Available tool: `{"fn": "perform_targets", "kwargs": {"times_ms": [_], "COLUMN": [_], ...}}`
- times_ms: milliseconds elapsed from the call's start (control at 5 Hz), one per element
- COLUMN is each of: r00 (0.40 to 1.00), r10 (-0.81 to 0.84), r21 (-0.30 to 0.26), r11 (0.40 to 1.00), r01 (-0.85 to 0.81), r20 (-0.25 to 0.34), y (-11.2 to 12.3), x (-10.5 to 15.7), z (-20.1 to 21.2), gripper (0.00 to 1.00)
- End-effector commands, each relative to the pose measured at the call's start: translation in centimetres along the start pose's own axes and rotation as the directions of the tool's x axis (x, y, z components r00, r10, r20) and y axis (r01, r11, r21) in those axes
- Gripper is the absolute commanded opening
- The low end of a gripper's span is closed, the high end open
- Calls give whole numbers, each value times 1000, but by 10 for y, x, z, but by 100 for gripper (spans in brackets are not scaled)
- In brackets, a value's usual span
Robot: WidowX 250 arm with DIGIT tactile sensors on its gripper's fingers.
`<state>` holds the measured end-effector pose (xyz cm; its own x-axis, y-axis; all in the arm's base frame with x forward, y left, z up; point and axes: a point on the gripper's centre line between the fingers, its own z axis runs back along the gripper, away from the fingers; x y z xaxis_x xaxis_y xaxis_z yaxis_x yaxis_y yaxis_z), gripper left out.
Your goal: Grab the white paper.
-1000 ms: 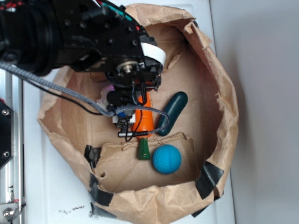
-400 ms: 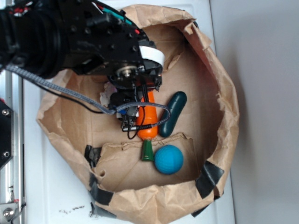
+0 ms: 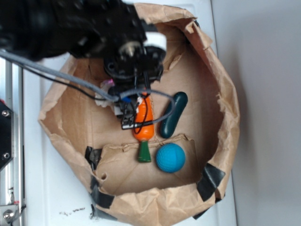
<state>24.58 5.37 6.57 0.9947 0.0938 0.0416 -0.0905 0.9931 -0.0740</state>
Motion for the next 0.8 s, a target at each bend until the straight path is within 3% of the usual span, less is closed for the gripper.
{"fn": "perform_targets", "kwargs": {"times_ms": [0, 400, 600], "r00": [996, 990, 990], "r10": [58, 67, 54], "r21": [-110, -40, 27], "r11": [993, 997, 998], "r01": [-50, -62, -58], "r20": [71, 124, 131], "y": [4, -33, -40], "x": [5, -2, 3], "z": [80, 113, 106], "gripper": [0, 0, 0]}}
